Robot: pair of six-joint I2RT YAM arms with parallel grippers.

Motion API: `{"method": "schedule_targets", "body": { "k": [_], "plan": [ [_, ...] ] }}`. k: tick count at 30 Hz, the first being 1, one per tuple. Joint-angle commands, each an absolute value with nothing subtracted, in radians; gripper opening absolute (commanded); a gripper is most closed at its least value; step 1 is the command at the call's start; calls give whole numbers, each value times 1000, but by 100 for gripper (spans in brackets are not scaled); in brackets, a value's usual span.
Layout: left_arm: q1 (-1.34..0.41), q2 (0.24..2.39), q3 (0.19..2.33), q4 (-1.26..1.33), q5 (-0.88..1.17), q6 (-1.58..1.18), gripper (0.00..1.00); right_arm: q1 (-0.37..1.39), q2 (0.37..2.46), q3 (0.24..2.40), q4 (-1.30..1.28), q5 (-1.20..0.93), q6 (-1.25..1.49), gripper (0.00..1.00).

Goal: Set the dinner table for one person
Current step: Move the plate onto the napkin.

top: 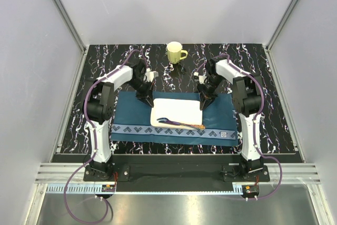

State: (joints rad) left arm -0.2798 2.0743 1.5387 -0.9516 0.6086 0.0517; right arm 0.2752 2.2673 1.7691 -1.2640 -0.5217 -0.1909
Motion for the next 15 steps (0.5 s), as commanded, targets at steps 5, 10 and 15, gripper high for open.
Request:
{"method": "schedule_targets", "body": {
  "k": [5,10,15],
  "plan": [
    [-295,2005,1552,-933,681,100,0,327,2215,1799,-1275,-611,-232,0],
    [-295,2013,1551,-933,696,97,0,325,2221,1812,-1296,-633,-247,0],
    [-295,2017,1548,-937,712,101,0,327,2230,1818,-1312,-658,-261,0]
  ]
}}
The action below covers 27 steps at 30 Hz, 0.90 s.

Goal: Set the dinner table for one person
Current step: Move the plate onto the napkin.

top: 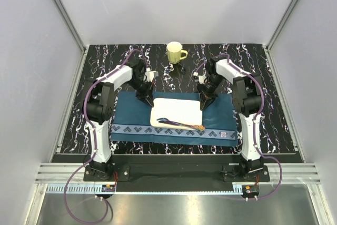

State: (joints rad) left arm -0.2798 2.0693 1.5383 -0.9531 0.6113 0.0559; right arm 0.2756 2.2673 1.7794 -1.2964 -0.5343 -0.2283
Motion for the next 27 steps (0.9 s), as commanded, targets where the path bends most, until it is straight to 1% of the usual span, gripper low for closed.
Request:
{"method": "schedule_targets", "body": {
  "k": [1,12,15,27],
  "plan": [
    [-295,2017,1549,-939,715,104,0,327,2232,1818,-1315,-660,-265,0],
    [-293,2031,1555,-968,776,123,0,325,2253,1847,-1370,-756,-304,0],
    [-293,2062,1580,-1015,801,140,0,325,2258,1850,-1384,-773,-311,0],
    [-293,2082,1600,-1061,822,166,0,325,2298,1876,-1442,-813,-347,0]
  ]
}}
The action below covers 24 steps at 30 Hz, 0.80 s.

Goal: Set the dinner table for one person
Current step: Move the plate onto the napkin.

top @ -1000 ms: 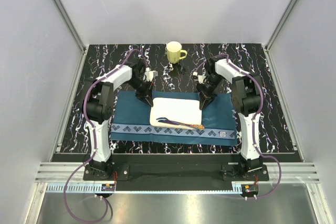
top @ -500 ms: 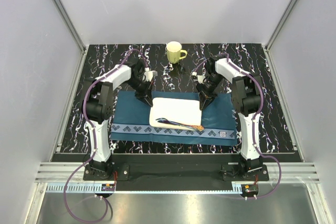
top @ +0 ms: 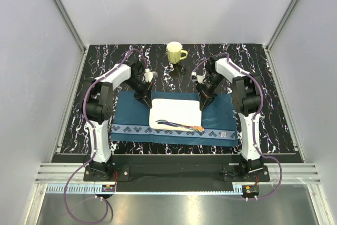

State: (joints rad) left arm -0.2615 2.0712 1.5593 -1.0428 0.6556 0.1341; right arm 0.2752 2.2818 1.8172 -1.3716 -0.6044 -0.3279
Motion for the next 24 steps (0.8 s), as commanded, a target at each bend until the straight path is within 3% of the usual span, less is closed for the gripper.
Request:
{"method": "schedule_targets", "body": {
  "k": [1,24],
  "plan": [
    [-295,2080,1601,-1066,828,166,0,325,2305,1879,-1448,-821,-351,0],
    [-295,2117,1635,-1121,822,193,0,327,2307,1891,-1539,-822,-407,0]
  ]
}}
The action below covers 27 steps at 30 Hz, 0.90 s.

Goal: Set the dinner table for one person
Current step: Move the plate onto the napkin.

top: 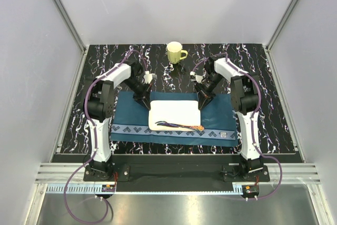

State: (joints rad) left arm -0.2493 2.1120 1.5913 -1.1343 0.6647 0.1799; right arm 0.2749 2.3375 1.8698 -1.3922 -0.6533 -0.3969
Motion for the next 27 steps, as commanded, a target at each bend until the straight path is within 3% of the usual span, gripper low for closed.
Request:
{"method": "schedule_targets", "body": {
  "k": [1,21,22,23,24,27],
  "plan": [
    [-296,2123,1638,-1117,810,187,0,327,2306,1887,-1539,-818,-408,0],
    [-313,2203,1724,-1069,732,130,0,324,2279,1799,-1375,-626,-308,0],
    [-314,2204,1727,-1069,729,127,0,324,2281,1799,-1361,-621,-302,3],
    [-314,2206,1726,-1069,726,127,0,325,2280,1799,-1355,-620,-293,16],
    [-316,2204,1723,-1071,726,129,0,324,2279,1799,-1350,-618,-290,22],
    [-316,2195,1700,-1065,707,132,20,324,2284,1813,-1341,-603,-284,39]
  ]
}}
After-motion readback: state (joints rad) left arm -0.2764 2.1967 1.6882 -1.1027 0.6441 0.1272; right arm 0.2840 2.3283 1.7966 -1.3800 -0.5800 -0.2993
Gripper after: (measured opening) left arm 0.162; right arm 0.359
